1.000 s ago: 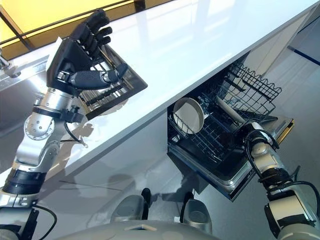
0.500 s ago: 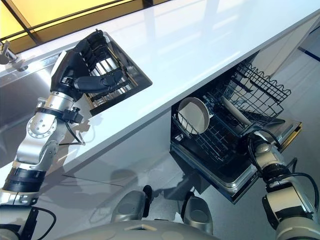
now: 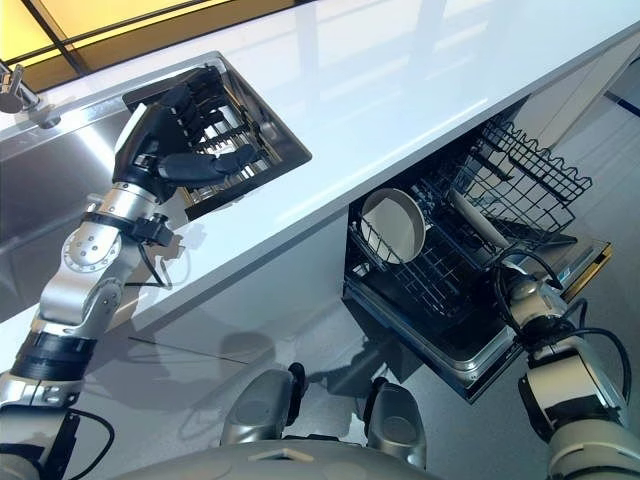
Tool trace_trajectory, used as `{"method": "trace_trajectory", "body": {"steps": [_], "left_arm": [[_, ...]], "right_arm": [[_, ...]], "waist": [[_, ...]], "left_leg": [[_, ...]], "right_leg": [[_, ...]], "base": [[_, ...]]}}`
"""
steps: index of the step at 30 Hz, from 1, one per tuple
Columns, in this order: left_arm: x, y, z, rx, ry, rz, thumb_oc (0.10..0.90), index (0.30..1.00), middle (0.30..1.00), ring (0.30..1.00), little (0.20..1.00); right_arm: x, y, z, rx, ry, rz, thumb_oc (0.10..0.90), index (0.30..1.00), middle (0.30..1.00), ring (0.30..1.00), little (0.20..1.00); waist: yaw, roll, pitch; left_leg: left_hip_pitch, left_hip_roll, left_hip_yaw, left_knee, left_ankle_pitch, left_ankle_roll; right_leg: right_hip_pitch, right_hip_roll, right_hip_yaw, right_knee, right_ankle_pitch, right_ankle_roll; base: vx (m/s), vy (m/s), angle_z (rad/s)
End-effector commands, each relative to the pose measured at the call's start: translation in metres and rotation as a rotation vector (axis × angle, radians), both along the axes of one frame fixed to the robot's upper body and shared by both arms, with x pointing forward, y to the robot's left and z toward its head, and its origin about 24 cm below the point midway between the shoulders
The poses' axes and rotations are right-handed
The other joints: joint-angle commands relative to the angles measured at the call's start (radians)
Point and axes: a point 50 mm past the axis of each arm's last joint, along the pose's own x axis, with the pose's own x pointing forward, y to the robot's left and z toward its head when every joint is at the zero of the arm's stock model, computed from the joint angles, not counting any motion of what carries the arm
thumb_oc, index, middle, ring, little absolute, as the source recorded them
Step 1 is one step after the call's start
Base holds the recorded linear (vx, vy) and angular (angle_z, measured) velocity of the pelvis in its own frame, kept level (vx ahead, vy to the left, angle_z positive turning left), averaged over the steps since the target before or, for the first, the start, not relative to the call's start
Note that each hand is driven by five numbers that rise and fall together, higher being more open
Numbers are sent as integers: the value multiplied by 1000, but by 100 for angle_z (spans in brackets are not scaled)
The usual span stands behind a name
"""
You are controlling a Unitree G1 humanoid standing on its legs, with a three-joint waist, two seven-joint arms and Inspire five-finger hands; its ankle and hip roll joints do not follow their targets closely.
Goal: Pick up plates and place into dishwasher.
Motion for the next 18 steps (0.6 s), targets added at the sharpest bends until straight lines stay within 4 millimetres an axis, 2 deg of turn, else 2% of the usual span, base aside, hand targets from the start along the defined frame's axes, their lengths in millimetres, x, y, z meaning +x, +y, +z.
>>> {"method": "trace_trajectory", "body": {"steps": [1,10,18], "left_arm": [[-13,-19,57,-78,-274,-108,800,900,900,900,900],[-14,-40,60,-91,-278,-193,800,900,900,900,900],[-13,-44,59,-124,-270,-201,800,900,900,900,900]], "right_arm": [[-28,-22,-14,-60,169,-97,100,300,300,300,200],[-21,-12,-14,-19,221,-100,100,300,300,300,200],[4,-3,4,6,77,-45,100,300,300,300,200]], "waist": [[-1,39,-21],[5,66,14],[6,79,37]], "left_leg": [[-60,-48,20,110,-71,69],[-159,-73,18,255,-121,84],[-205,-87,16,298,-127,84]], "right_leg": [[5,41,-19,126,-37,-85],[-119,9,-12,300,-86,-100],[-183,-8,-10,360,-97,-101]], "base": [[-30,34,2],[-37,51,3],[-17,24,2]]}}
